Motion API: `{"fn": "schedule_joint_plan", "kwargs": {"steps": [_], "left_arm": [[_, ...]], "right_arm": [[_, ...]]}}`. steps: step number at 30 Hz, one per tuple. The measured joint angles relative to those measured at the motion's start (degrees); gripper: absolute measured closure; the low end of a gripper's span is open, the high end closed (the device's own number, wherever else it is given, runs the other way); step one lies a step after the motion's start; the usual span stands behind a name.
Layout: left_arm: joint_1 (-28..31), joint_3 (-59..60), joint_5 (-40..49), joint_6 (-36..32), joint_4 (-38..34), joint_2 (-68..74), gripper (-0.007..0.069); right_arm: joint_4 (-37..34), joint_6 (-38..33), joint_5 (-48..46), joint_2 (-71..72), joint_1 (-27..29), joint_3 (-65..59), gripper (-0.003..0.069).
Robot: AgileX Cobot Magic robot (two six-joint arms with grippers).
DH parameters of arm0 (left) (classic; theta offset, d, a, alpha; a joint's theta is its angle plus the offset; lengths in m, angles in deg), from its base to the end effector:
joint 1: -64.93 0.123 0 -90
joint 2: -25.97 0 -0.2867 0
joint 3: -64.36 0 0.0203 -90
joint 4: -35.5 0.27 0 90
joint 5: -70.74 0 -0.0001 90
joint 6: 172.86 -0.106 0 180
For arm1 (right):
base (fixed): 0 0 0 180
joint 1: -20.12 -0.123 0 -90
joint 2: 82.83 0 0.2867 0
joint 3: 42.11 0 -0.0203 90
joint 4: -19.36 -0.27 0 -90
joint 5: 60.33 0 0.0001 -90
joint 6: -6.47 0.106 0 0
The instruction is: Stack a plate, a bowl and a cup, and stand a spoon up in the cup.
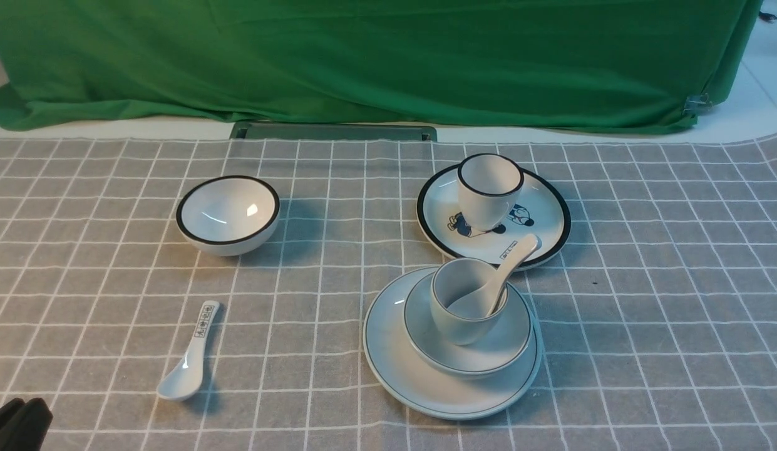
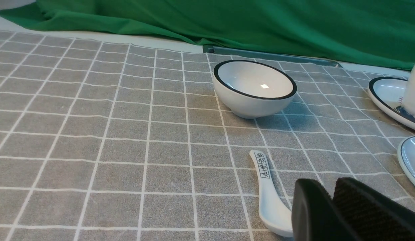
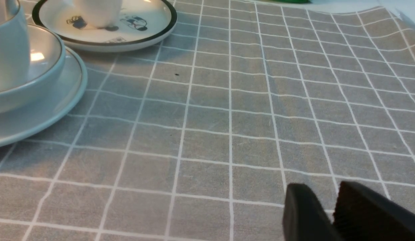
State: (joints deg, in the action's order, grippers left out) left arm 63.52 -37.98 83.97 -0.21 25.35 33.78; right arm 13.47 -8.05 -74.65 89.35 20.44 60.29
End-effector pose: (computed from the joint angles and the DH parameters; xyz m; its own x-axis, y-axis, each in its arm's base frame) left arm 0.0881 -0.0065 0.1878 -0.1505 -0.0405 -0.9878 0.0579 0.9971 -0.0497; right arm 0.0879 0.0022 0.1859 -0.1630 -0.1522 -0.9748 -0.0449 0.9881 -0.1468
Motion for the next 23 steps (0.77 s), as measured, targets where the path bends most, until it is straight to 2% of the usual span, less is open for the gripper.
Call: {"fn": "schedule_joint_plan", "kwargs": {"steps": [23], "left_arm": [[0.0, 0.0, 0.0, 0.0, 0.14, 0.0, 0.0519]], "right_arm": [[0.02, 0.0, 0.0, 0.0, 0.0, 0.0, 0.0424]]}}
